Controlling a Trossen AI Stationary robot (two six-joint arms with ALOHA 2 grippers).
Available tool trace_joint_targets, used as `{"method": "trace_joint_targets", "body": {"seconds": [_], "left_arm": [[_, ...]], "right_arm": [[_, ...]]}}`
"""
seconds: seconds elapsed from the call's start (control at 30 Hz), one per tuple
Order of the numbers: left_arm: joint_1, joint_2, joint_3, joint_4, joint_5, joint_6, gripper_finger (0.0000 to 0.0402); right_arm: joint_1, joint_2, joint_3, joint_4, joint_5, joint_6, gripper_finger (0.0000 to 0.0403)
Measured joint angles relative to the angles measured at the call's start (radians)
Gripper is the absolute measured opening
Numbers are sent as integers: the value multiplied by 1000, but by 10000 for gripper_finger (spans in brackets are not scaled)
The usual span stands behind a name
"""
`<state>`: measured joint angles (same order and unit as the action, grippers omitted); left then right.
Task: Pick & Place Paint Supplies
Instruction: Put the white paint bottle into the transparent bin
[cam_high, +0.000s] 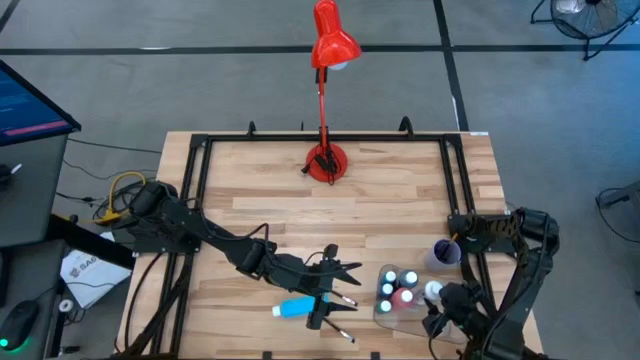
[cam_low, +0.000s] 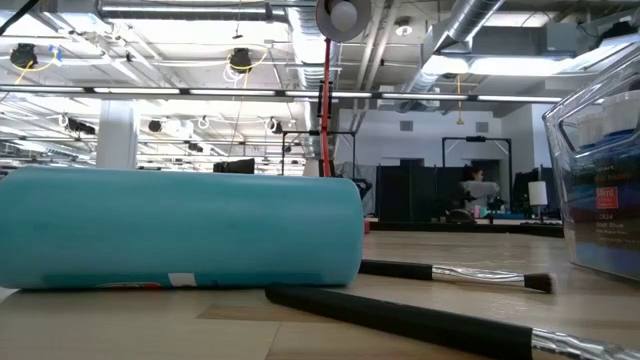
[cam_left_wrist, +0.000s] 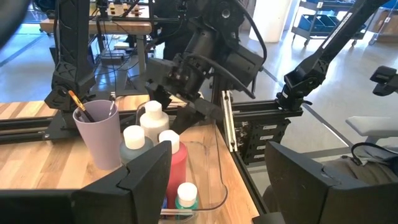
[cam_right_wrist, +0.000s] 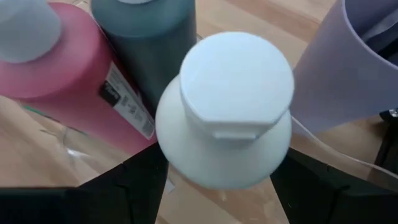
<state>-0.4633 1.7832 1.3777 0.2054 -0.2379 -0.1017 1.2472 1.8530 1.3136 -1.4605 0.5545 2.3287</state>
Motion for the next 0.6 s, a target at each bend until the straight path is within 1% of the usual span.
{"method": "trace_joint_targets", "body": {"seconds": [0.2, 0.47, 0.6], "left_arm": [[0, 0, 0, 0, 0, 0, 237], [0, 0, 0, 0, 0, 0, 237], [0, 0, 0, 0, 0, 0, 237]], "right_arm": [[-6, 0, -15, 0, 1, 2, 254], [-25, 0, -27, -15, 10, -4, 231], [-26, 0, -27, -15, 18, -6, 230]]}}
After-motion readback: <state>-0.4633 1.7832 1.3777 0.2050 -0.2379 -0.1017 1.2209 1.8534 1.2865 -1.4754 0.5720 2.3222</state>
